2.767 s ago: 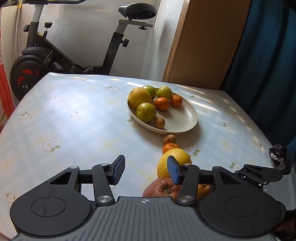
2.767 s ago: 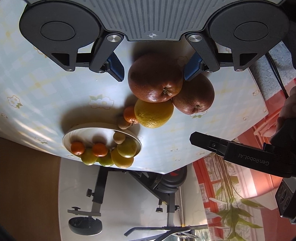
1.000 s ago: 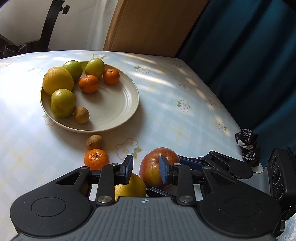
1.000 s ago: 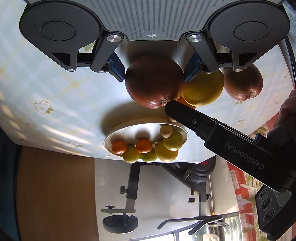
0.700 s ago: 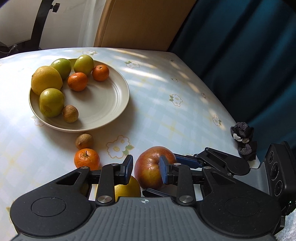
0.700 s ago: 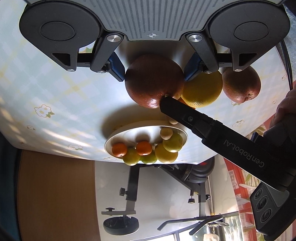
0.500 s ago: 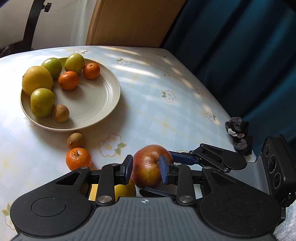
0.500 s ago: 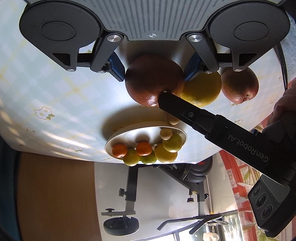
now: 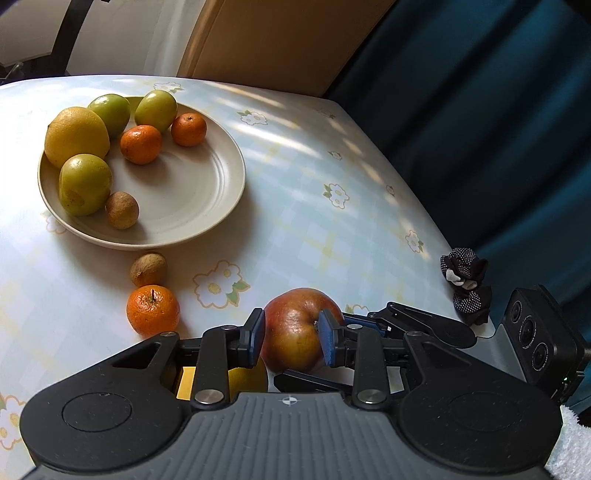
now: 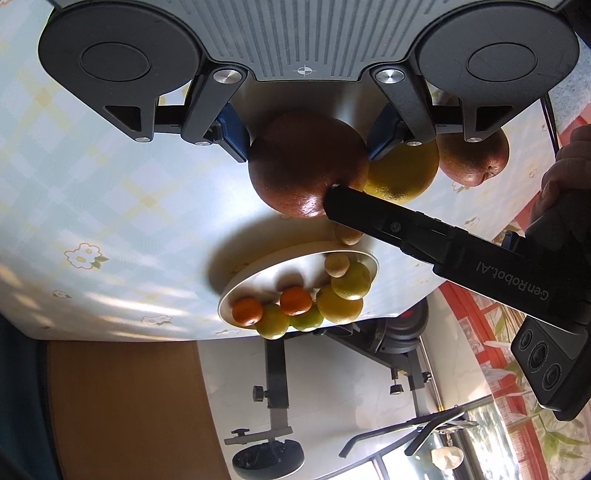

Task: Organize fruits
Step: 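Lift the red apple and carry it over the plate with the right tool, then lower the red apple onto the plate and open the right tool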

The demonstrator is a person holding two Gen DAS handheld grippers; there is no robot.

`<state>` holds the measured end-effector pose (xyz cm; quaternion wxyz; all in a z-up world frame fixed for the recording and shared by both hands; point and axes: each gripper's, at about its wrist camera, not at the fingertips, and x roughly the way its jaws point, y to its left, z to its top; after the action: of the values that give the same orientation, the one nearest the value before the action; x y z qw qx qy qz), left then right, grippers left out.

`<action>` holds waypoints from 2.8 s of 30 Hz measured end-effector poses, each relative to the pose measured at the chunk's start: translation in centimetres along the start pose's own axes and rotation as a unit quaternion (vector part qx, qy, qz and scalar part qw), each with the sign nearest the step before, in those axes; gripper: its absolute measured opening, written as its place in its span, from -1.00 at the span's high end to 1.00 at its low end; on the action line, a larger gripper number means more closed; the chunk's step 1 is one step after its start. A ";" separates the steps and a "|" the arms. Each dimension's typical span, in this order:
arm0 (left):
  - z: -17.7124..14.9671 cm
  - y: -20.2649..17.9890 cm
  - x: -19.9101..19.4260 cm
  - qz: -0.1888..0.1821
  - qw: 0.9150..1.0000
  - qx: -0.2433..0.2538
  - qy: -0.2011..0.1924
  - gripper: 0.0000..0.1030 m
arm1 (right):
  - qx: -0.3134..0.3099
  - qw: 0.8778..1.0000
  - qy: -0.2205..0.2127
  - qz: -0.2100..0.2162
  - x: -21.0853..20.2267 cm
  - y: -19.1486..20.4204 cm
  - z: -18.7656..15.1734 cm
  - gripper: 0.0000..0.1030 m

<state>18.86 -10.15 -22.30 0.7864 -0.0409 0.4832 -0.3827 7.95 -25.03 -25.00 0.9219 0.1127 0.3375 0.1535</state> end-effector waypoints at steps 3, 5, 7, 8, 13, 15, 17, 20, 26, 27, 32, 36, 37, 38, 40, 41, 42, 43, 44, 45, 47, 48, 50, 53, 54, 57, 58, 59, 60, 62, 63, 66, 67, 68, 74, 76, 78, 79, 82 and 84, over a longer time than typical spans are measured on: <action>0.3 -0.2 -0.4 -0.001 1.000 0.003 -0.010 0.35 | -0.003 1.000 -0.009 -0.003 -0.4 0.1 0.5 -0.27; 0.6 -0.5 -1.0 -0.004 1.000 0.005 -0.022 0.35 | -0.004 1.000 -0.015 -0.001 -0.7 0.2 1.0 -0.27; 0.9 -0.7 -1.6 -0.003 0.999 0.008 -0.033 0.35 | -0.014 1.000 -0.022 -0.001 -1.0 0.5 2.0 -0.27; 1.2 -1.0 -2.2 -0.001 0.999 0.012 -0.043 0.35 | -0.020 0.999 -0.026 -0.002 -1.2 0.7 2.5 -0.27; 2.9 -1.5 -5.2 0.007 0.996 0.018 -0.089 0.35 | -0.058 0.997 -0.050 0.002 -1.8 2.0 6.4 -0.27; 3.8 -1.7 -6.6 0.012 0.994 0.023 -0.110 0.35 | -0.078 0.995 -0.058 0.003 -1.9 2.6 8.3 -0.27; 4.8 -1.8 -7.8 0.019 0.991 0.030 -0.129 0.35 | -0.097 0.993 -0.066 0.004 -1.9 3.1 10.1 -0.27; 6.6 -1.7 -9.3 0.029 0.988 0.039 -0.150 0.35 | -0.125 0.989 -0.080 0.003 -1.7 3.7 12.6 -0.27; 9.8 -0.6 -9.2 0.047 0.986 0.038 -0.155 0.35 | -0.146 0.986 -0.077 0.006 0.7 3.4 16.0 -0.27; 10.1 -0.3 -8.7 0.049 0.987 0.034 -0.149 0.36 | -0.144 0.987 -0.068 0.008 1.6 3.0 16.1 -0.27; 11.2 2.6 -5.5 0.043 0.993 0.005 -0.106 0.38 | -0.122 0.992 -0.024 0.009 5.1 0.9 15.5 -0.27; 11.6 5.0 -2.3 0.039 0.997 -0.013 -0.072 0.39 | -0.104 0.994 0.014 0.006 8.0 -0.8 14.5 -0.27; 11.7 5.3 -1.8 0.039 0.997 -0.017 -0.066 0.39 | -0.099 0.995 0.021 0.005 8.6 -1.2 14.3 -0.27; 11.8 5.6 -1.1 0.038 0.997 -0.021 -0.059 0.39 | -0.096 0.995 0.025 0.005 9.1 -1.5 14.2 -0.27; 12.1 6.2 -0.1 0.041 0.998 -0.023 -0.050 0.39 | -0.091 0.995 0.035 0.003 10.2 -2.0 13.8 -0.27; 12.3 6.6 0.6 0.043 0.998 -0.024 -0.044 0.39 | -0.089 0.995 0.039 0.002 10.6 -2.2 13.7 -0.27; 12.4 6.8 1.0 0.045 0.998 -0.024 -0.040 0.39 | -0.088 0.995 0.044 0.002 11.2 -2.5 13.5 -0.27; 12.6 7.1 1.4 0.047 0.998 -0.026 -0.036 0.39 | -0.087 0.995 0.048 0.001 11.6 -2.6 13.4 -0.27; 12.6 7.4 1.7 0.049 0.998 -0.028 -0.032 0.39 | -0.087 0.995 0.051 0.000 11.9 -2.8 13.3 -0.26; 12.6 7.5 1.9 0.051 0.998 -0.028 -0.031 0.39 | -0.087 0.995 0.052 0.001 12.3 -2.9 13.3 -0.26; 12.8 7.9 2.0 0.054 0.998 -0.026 -0.032 0.41 | -0.086 0.995 0.051 0.004 12.8 -3.1 13.4 -0.26; 12.9 8.1 2.2 0.055 0.998 -0.026 -0.031 0.41 | -0.085 0.995 0.052 0.006 13.1 -3.1 13.4 -0.27; 12.8 8.4 2.4 0.056 0.998 -0.025 -0.032 0.41 | -0.088 0.995 0.048 0.009 13.5 -3.2 13.4 -0.27; 13.0 8.8 2.3 0.061 0.997 -0.030 -0.036 0.41 | -0.092 0.995 0.045 0.016 14.2 -3.2 13.8 -0.27; 13.0 8.8 2.2 0.066 0.997 -0.028 -0.039 0.41 | -0.096 0.994 0.043 0.017 14.4 -3.1 13.9 -0.27; 13.1 9.0 2.0 0.075 0.996 -0.029 -0.044 0.37 | -0.111 0.993 0.038 0.014 14.6 -2.9 14.1 -0.27; 13.2 9.2 1.9 0.076 0.995 -0.033 -0.047 0.36 | -0.114 0.993 0.036 0.013 14.7 -2.9 14.1 -0.27; 13.4 9.3 2.0 0.077 0.995 -0.038 -0.048 0.36 | -0.116 0.993 0.035 0.013 14.8 -2.9 14.2 -0.27; 13.5 9.4 2.1 0.078 0.995 -0.040 -0.049 0.36 | -0.115 0.993 0.035 0.013 14.8 -3.0 14.2 -0.27; 13.6 9.1 2.1 0.082 0.995 -0.035 -0.050 0.36 | -0.112 0.993 0.037 0.012 14.8 -3.1 14.3 -0.27; 13.6 9.0 2.1 0.084 0.995 -0.031 -0.050 0.36 | -0.111 0.993 0.038 0.012 14.8 -3.1 14.3 -0.27; 13.6 8.6 2.3 0.092 0.994 -0.021 -0.051 0.35 | -0.108 0.993 0.042 0.009 14.8 -3.0 14.4 -0.27; 13.5 8.4 2.3 0.094 0.994 -0.018 -0.052 0.34 | -0.107 0.993 0.043 0.006 14.8 -3.0 14.4 -0.28; 13.5 8.3 2.4 0.096 0.994 -0.016 -0.053 0.33 | -0.108 0.993 0.042 0.003 14.7 -2.8 14.4 -0.28; 13.4 7.1 2.6 0.122 0.991 0.000 -0.057 0.32 | -0.116 0.993 0.037 -0.011 13.0 -2.4 14.3 -0.27; 13.3 6.8 2.6 0.130 0.990 0.003 -0.059 0.32 | -0.109 0.993 0.033 -0.012 12.2 -2.4 14.0 -0.27; 13.3 6.6 2.7 0.137 0.989 0.006 -0.060 0.31 | -0.102 0.994 0.030 -0.014 11.5 -2.3 13.7 -0.26; 13.3 6.5 2.8 0.140 0.988 0.004 -0.060 0.31 | -0.100 0.994 0.029 -0.015 11.2 -2.3 13.5 -0.25; 13.4 6.3 2.6 0.153 0.986 -0.004 -0.062 0.32 | -0.092 0.995 0.027 -0.021 10.3 -2.2 13.0 -0.24; 13.2 6.0 2.1 0.156 0.985 -0.004 -0.069 0.34 | -0.087 0.996 0.026 -0.024 9.6 -2.0 12.5 -0.24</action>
<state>33.18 -11.31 -19.45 0.8677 0.0056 0.4295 -0.2502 23.55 -24.70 -21.90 0.9223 0.0201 0.3497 0.1632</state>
